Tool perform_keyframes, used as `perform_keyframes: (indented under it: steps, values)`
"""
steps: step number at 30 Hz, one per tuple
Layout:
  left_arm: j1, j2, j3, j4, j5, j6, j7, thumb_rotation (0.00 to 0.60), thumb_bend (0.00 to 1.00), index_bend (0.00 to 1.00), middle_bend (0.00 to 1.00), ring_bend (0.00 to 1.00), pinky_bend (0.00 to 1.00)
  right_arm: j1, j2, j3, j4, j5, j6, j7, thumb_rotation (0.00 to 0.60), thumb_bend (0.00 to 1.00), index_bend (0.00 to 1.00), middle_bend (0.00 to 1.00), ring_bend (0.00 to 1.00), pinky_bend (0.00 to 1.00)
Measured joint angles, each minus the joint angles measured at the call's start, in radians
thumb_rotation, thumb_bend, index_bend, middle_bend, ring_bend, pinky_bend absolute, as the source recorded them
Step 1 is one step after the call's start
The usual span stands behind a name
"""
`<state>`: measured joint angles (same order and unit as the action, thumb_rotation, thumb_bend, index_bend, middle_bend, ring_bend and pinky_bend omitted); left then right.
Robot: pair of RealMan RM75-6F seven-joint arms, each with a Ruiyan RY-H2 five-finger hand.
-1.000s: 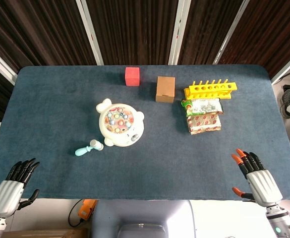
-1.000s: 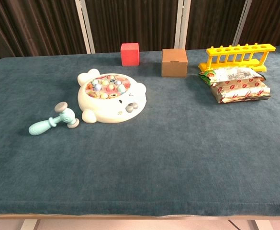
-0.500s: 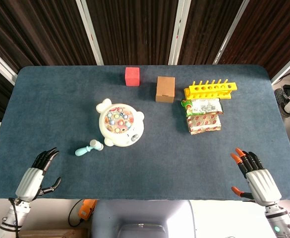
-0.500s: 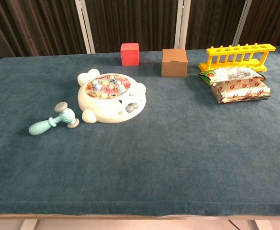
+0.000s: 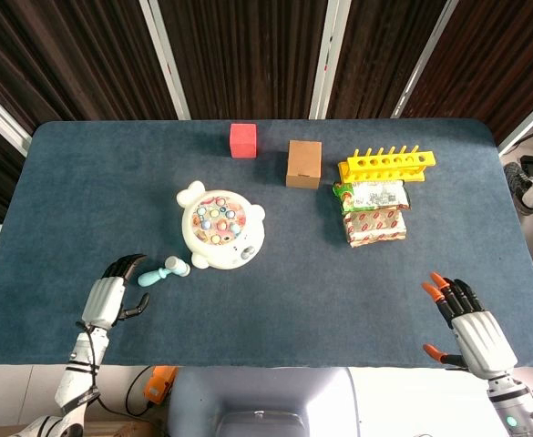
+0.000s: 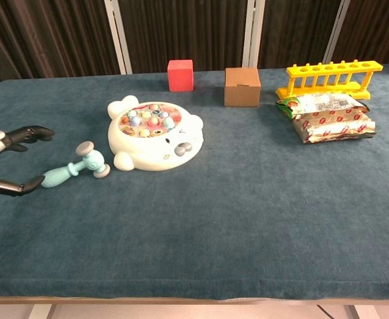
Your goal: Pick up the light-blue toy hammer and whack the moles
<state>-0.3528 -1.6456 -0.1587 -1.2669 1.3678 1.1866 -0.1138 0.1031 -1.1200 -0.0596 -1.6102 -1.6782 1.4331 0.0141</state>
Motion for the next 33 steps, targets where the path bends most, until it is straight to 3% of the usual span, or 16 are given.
perform_keyframes:
  steps: [8, 25, 33]
  values:
    - [-0.052, -0.079, -0.044, 0.071, -0.053, -0.027, 0.037, 0.6, 0.37, 0.22, 0.23, 0.19, 0.21, 0.001, 0.004, -0.005, -0.001, -0.005, -0.001, 0.005, 0.6, 0.22, 0.0, 0.0, 0.0, 0.0]
    - [-0.13, -0.185, -0.081, 0.127, -0.152, -0.092, 0.183, 0.6, 0.37, 0.27, 0.26, 0.21, 0.23, 0.0, 0.012, -0.009, -0.001, -0.01, 0.004, 0.019, 0.6, 0.22, 0.0, 0.0, 0.0, 0.0]
    - [-0.148, -0.215, -0.087, 0.164, -0.158, -0.074, 0.207, 0.6, 0.38, 0.32, 0.29, 0.25, 0.24, -0.003, 0.018, -0.009, 0.001, -0.011, 0.011, 0.027, 0.6, 0.22, 0.0, 0.0, 0.0, 0.0]
